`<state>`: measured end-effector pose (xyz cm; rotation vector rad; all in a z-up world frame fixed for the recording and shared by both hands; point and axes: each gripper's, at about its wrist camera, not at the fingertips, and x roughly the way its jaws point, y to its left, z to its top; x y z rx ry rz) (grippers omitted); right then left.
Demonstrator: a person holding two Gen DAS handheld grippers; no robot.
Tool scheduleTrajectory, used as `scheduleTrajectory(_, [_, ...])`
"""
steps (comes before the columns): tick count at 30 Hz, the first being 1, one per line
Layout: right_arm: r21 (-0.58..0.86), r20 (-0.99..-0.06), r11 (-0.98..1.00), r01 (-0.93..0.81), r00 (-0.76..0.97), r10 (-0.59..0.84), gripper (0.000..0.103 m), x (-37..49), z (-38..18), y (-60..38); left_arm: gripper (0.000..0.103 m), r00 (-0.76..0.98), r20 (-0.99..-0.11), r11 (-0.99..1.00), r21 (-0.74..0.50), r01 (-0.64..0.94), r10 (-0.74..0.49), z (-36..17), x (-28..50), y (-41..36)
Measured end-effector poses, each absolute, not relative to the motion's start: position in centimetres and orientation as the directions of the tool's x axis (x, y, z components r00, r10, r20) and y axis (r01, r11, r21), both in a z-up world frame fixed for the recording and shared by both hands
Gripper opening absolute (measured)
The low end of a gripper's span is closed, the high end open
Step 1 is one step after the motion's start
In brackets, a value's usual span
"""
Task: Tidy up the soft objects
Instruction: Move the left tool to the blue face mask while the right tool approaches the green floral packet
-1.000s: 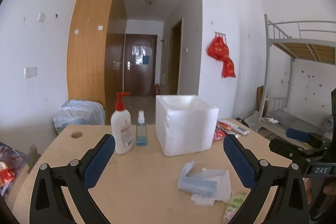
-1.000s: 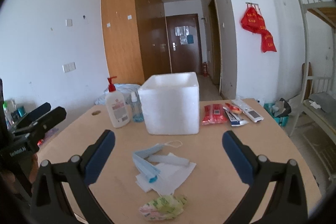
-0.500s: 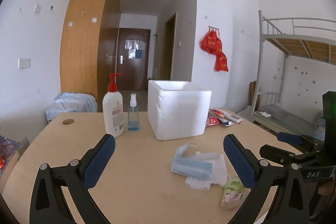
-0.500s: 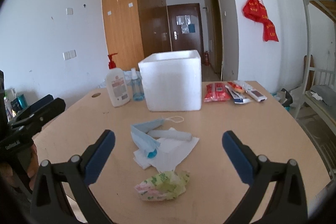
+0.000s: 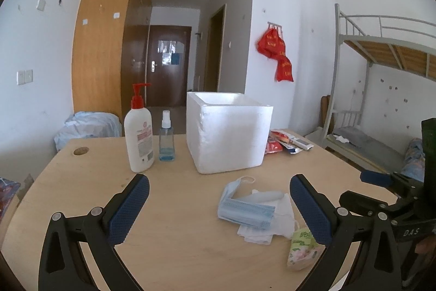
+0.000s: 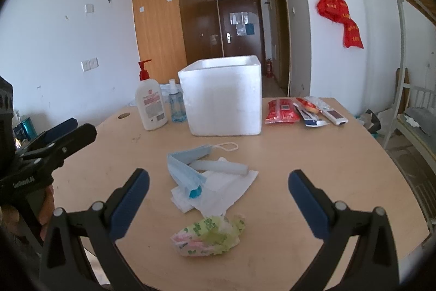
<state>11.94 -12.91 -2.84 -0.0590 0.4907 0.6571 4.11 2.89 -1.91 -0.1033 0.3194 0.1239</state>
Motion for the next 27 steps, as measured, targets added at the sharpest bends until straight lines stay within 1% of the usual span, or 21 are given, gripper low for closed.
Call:
scheduleTrajectory(12, [0.099, -0.493, 0.786, -0.61, 0.656, 0.571, 0.103, 12.2, -4.0, -12.4, 0.103, 0.919, -0.389, 0.989, -0.097, -0.11, 0.064, -2.8, 6.7, 2.9])
scheduleTrajectory(19, [0.1, -0.541, 0.778, -0.62, 0.622, 0.566, 0.103, 12.3, -5.6, -11.7, 0.103, 0.903, -0.429, 0.989, -0.112, -0.093, 0.037, -3.5, 8.6, 3.1])
scheduleTrajectory(24, [0.1, -0.554, 0.779, -0.619, 0.616, 0.56, 0.103, 12.5, -6.2, -11.8, 0.103, 0.871, -0.491, 0.985, -0.157, -0.071, -0.016, -4.7, 11.0, 3.0])
scheduleTrajectory(27, [0.106, -0.561, 0.781, -0.615, 0.612, 0.558, 0.103, 12.8, -6.4, -12.1, 0.103, 0.856, -0.516, 0.982, -0.174, -0.075, -0.026, -5.3, 12.3, 2.9])
